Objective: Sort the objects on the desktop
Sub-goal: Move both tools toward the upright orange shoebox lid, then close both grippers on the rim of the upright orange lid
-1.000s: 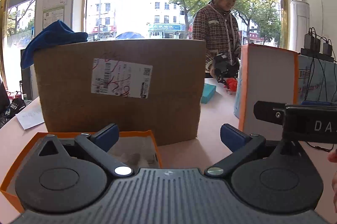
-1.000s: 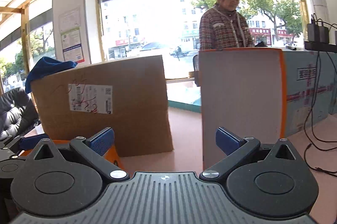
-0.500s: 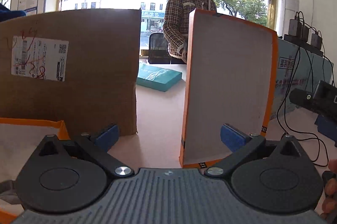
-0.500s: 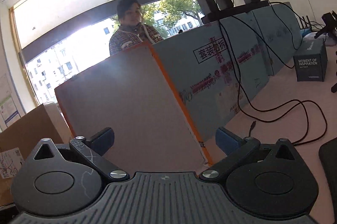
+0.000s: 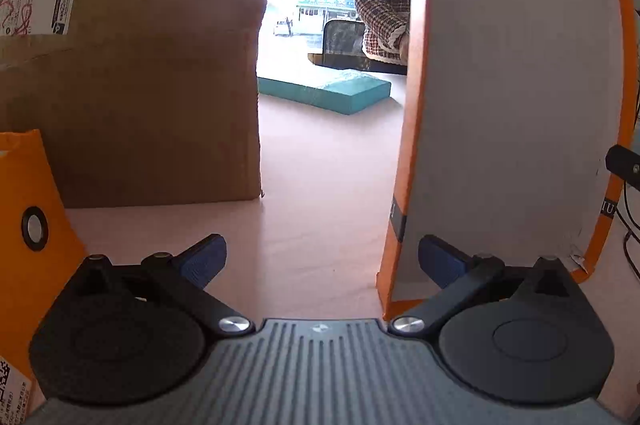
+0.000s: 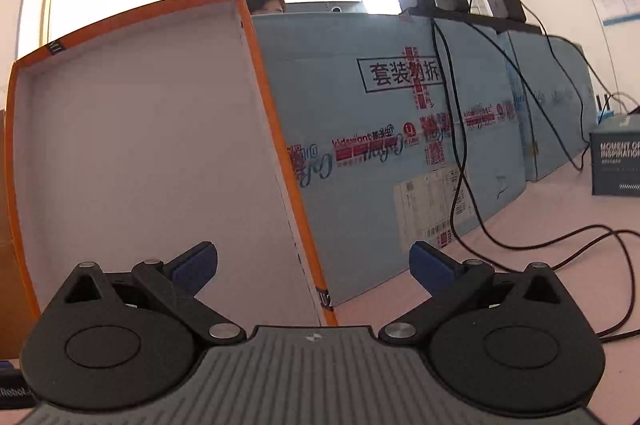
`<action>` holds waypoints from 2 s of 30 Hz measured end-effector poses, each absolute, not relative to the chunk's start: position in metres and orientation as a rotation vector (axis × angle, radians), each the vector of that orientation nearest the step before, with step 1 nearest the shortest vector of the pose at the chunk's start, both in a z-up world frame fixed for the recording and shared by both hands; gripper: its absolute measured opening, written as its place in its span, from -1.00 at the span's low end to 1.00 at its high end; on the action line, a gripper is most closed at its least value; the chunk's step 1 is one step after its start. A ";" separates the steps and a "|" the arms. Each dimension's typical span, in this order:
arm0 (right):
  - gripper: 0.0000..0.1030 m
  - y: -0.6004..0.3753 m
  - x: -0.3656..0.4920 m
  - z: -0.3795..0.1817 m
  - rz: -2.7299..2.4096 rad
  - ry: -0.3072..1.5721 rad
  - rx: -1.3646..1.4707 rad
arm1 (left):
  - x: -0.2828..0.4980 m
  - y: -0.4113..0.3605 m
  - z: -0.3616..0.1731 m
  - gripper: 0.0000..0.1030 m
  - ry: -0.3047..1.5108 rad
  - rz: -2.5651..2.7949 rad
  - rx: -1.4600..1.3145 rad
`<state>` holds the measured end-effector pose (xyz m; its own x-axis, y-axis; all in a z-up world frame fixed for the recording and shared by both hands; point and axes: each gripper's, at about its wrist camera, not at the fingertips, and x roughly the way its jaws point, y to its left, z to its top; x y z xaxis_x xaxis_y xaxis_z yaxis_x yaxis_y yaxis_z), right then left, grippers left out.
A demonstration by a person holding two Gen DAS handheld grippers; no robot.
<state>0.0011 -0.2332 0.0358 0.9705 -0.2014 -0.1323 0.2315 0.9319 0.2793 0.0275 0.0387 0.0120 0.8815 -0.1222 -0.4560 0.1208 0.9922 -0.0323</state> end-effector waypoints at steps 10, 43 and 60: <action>0.79 -0.264 0.021 0.020 -0.156 0.190 0.518 | 0.048 0.025 -0.002 0.98 0.624 -0.116 -0.059; -0.78 -0.201 -0.075 0.073 0.004 -0.027 0.221 | 0.019 0.053 0.010 -0.73 0.608 -0.256 -0.090; -0.85 -0.121 -0.236 0.126 0.098 -0.124 -0.199 | -0.170 0.104 0.035 -0.67 0.528 -0.388 -0.064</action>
<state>-0.2363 -0.1215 0.1264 0.9876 0.1088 0.1128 -0.0843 0.9755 -0.2032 -0.1699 0.1038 0.0347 0.7932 -0.3769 -0.4783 0.3443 0.9254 -0.1583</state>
